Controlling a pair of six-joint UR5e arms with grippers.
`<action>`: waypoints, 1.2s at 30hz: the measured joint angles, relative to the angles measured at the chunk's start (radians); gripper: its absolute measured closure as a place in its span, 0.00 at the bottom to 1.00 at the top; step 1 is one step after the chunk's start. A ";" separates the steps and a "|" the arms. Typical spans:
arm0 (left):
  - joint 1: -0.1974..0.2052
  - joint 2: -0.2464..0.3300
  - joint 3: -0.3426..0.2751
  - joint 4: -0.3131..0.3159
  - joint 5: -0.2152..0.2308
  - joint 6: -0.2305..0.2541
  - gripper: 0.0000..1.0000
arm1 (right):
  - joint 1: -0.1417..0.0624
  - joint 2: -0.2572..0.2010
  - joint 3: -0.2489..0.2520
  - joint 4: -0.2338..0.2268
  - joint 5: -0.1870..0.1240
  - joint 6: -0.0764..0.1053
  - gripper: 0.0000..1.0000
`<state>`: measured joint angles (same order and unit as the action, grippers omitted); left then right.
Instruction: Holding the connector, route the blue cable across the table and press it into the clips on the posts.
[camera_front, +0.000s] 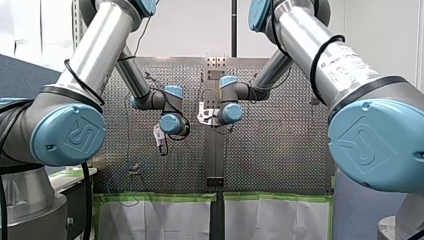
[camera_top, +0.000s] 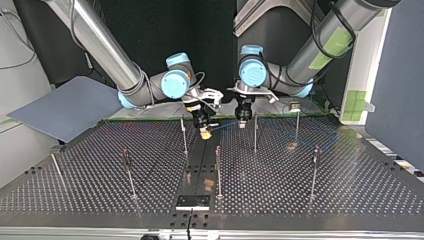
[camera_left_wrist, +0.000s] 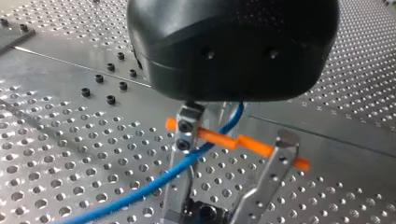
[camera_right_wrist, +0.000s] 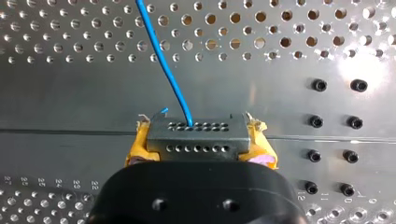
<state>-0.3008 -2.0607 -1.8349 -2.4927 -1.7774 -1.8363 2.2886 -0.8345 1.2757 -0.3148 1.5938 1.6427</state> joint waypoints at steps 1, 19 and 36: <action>-0.001 0.000 0.002 -0.001 -0.001 0.000 1.00 | 0.000 -0.001 0.000 0.001 0.000 0.000 1.00; -0.017 0.059 0.025 -0.087 -0.026 -0.004 1.00 | 0.001 -0.076 0.000 0.032 -0.007 0.006 1.00; -0.029 0.238 0.025 -0.176 -0.027 -0.004 1.00 | -0.005 -0.213 0.018 0.076 -0.011 0.005 1.00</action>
<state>-0.3301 -1.8223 -1.8100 -2.6684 -1.8046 -1.8401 2.2832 -1.0474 1.2937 -0.2391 1.5833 1.6480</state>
